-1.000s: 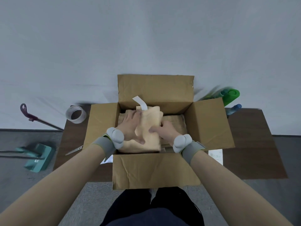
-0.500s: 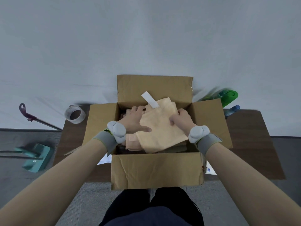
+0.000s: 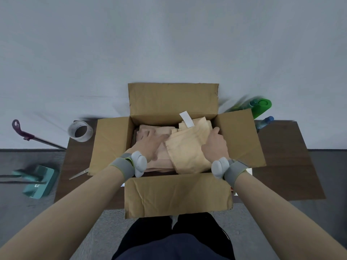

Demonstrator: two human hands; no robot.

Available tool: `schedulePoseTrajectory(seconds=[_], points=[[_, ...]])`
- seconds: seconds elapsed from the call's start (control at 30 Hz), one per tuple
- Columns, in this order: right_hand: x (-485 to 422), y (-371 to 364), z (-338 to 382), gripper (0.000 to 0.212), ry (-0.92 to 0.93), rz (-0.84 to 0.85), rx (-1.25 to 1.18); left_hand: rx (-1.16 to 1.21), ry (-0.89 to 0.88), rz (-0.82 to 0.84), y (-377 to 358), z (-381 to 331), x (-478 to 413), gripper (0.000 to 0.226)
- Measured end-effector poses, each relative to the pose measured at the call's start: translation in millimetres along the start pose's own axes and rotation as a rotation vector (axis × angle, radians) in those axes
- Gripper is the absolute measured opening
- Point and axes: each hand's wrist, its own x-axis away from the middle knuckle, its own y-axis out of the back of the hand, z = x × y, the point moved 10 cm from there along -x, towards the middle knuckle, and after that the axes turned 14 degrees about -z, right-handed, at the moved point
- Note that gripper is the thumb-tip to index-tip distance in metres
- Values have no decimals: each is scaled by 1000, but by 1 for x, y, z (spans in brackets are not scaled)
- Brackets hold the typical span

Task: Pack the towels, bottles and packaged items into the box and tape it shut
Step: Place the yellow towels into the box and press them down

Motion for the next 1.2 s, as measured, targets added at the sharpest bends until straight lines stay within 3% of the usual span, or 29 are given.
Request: schedulePoseTrajectory(seconds=[0.2, 0.33, 0.57, 0.67, 0.77, 0.87, 0.97, 1.1, 1.2], points=[[3, -8, 6, 70, 145, -60, 117, -52, 24, -8, 7, -2, -4, 76], [2, 2, 8, 75, 196, -148, 95, 7, 25, -62, 13, -12, -9, 54], [3, 8, 13, 70, 220, -190, 89, 520, 67, 56, 9, -55, -26, 42], [9, 16, 20, 61, 329, -273, 203, 628, 170, 37, 3, -60, -36, 56], [15, 18, 37, 47, 525, -324, 283, 562, 197, -19, 1, -62, -45, 77], [14, -1, 42, 40, 658, -171, 293, 424, 179, -38, 1, -70, -48, 96], [8, -14, 31, 38, 596, -80, 302, 243, 134, -41, -3, -80, -47, 104], [-5, -6, 24, 35, 453, -187, 315, 173, 112, -102, -4, -79, -48, 58], [-10, -2, 31, 33, 410, -219, 310, 333, 187, -66, -7, -63, -49, 48]])
